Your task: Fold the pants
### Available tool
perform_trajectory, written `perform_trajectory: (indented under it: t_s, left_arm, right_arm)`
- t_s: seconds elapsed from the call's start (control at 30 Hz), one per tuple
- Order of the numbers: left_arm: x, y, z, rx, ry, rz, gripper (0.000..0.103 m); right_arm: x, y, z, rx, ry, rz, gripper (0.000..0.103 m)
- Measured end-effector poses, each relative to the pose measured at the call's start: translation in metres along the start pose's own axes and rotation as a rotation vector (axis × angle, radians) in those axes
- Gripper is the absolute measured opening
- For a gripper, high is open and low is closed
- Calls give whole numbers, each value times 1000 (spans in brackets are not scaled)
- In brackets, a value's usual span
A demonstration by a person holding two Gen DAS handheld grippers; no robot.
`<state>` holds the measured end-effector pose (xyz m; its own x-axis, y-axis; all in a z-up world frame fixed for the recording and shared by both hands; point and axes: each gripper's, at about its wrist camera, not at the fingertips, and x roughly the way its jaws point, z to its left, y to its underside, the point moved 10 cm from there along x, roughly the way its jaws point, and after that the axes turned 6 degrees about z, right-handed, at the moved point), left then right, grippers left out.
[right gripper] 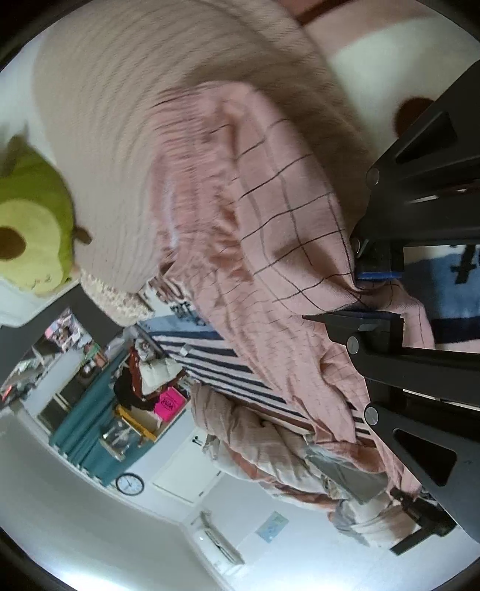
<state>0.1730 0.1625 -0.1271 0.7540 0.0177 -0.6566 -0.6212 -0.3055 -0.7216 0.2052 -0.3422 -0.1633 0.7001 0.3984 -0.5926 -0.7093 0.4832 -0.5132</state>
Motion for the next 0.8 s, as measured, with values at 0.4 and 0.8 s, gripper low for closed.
perform_trajectory:
  t_s: [0.4, 0.8]
  left_arm:
    - [61, -74, -16, 26, -16, 6, 4]
    - [156, -124, -5, -31, -106, 50, 5]
  right_arm:
    - [44, -82, 55, -251, 60, 71, 6]
    - [154, -150, 51, -324, 207, 89, 6]
